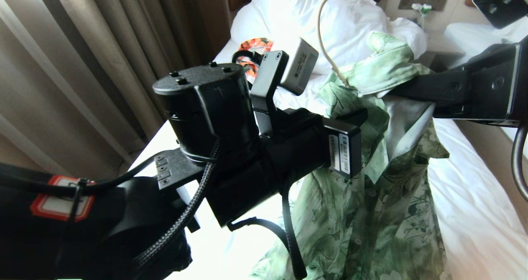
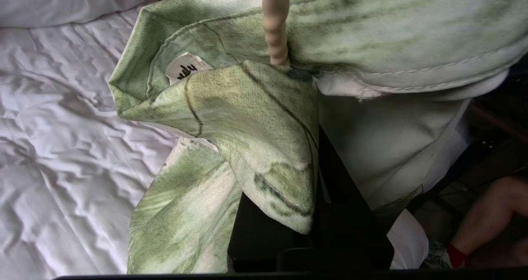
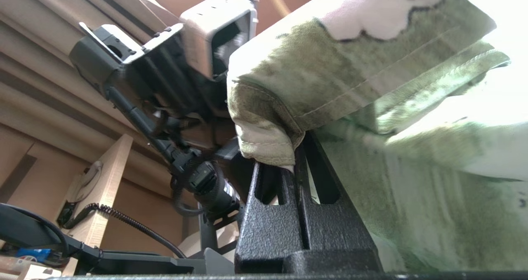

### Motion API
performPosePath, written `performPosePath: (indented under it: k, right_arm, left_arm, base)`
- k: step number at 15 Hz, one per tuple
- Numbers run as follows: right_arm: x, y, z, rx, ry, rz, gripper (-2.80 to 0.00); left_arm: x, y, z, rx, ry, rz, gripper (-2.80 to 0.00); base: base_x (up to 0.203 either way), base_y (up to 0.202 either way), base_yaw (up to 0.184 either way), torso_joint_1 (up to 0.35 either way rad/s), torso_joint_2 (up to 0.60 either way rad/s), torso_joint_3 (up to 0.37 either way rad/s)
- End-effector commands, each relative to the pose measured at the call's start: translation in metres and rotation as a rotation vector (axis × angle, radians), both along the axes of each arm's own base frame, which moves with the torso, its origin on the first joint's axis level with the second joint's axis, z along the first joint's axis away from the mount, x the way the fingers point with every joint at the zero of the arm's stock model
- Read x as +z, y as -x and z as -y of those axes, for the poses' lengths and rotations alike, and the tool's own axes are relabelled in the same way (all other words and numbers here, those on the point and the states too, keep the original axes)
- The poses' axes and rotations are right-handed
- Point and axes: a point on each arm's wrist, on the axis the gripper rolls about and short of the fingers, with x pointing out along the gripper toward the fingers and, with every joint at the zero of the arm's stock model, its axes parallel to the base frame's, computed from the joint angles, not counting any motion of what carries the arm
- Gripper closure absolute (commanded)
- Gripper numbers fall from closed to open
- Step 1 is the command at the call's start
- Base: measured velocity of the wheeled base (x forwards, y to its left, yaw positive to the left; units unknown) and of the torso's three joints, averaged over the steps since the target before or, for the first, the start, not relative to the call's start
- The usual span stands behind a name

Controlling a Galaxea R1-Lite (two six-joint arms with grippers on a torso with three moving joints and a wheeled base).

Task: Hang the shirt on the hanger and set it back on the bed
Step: Hook the other side of the shirt onto the hanger

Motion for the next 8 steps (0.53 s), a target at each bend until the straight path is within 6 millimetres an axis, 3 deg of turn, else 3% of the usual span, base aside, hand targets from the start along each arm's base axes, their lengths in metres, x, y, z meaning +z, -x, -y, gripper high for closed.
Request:
performPosePath:
  k: [1,2,8]
  right_arm:
    - [-0.001,-0.001,0.0,0.002,0.0,-0.003,0.0]
    - [0.0,-0.001,0.0,0.002,-0.001,-0.002,-2.8]
    - [0.013,0.009,0.009,-0.044,0.014,-0.039,-2.8]
  left_arm:
    - [0.009,0.006,-0.004,-0.008,0.027,0.015,0.0]
    - [0.012,0.008,-0.007,-0.011,0.034,0.018,0.0]
    - [0.018,0.011,-0.01,-0.015,0.056,0.03,0.0]
  base:
    - [0.0,0.0,0.0,0.0,0.0,0.0]
    - [0.0,0.0,0.0,0.0,0.0,0.0]
    - [0.0,0.0,0.0,0.0,0.0,0.0]
